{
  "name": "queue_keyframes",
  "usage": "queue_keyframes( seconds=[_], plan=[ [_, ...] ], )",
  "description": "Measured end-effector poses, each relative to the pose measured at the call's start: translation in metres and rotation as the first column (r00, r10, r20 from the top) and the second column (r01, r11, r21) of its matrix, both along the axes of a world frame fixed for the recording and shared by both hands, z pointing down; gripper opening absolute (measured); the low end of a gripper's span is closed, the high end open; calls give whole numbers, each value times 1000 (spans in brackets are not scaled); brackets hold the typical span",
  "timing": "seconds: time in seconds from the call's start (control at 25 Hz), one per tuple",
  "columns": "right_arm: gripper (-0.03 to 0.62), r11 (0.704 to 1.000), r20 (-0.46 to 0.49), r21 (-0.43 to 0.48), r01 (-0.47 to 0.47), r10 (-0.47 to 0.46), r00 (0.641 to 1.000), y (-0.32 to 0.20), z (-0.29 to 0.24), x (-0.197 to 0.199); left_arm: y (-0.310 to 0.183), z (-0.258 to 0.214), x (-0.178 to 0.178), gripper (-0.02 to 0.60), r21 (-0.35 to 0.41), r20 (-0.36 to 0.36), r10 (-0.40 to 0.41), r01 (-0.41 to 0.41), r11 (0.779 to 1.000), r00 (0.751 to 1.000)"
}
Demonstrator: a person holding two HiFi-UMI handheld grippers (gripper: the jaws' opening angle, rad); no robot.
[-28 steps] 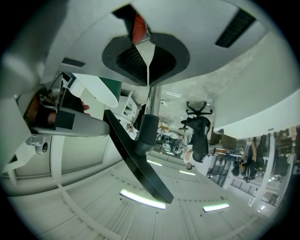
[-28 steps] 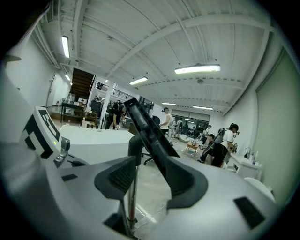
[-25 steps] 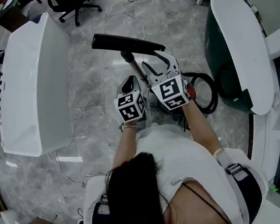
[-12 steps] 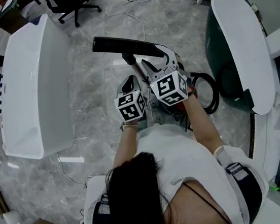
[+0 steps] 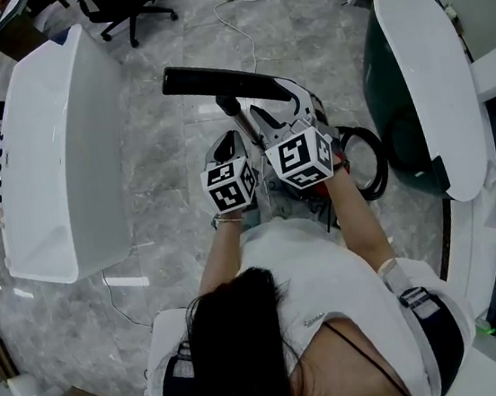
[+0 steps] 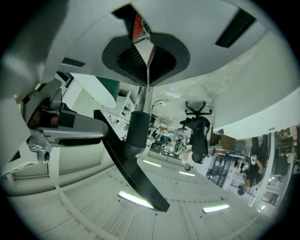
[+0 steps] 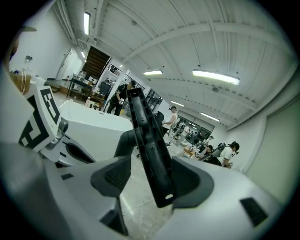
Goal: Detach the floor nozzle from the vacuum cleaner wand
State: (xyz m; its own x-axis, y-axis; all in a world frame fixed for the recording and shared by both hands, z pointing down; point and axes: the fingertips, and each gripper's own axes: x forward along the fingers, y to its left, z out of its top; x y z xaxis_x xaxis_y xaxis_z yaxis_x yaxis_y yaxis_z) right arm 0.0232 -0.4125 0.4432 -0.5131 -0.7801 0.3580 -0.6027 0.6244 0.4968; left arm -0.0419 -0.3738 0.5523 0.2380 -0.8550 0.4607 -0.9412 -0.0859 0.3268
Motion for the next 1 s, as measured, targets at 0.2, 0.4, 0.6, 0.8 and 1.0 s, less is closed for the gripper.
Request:
queue_keyframes(
  seconds=[0.2, 0.4, 0.6, 0.8, 1.0],
  plan=[
    [268, 1000, -8, 28, -6, 6, 1000, -9, -5, 1, -2, 2, 1, 15, -2, 2, 6, -6, 1000, 1000],
    [283, 999, -64, 27, 26, -24, 998, -15, -4, -4, -1, 3, 0, 15, -6, 2, 4, -4, 1000, 1000],
    [285, 999, -110, 2, 45, -44, 993, -22, 3, -9, -3, 2, -4, 15, -2, 3, -2, 2, 1000, 1000],
    [285, 999, -102, -17, 51, -52, 993, -27, 8, -14, -5, 1, -9, 15, 7, 7, -9, 9, 1000, 1000],
    [285, 999, -96, -19, 49, -51, 994, -34, 12, -16, -8, 2, -12, 15, 9, 6, -1, 1, 1000, 1000]
  ],
)
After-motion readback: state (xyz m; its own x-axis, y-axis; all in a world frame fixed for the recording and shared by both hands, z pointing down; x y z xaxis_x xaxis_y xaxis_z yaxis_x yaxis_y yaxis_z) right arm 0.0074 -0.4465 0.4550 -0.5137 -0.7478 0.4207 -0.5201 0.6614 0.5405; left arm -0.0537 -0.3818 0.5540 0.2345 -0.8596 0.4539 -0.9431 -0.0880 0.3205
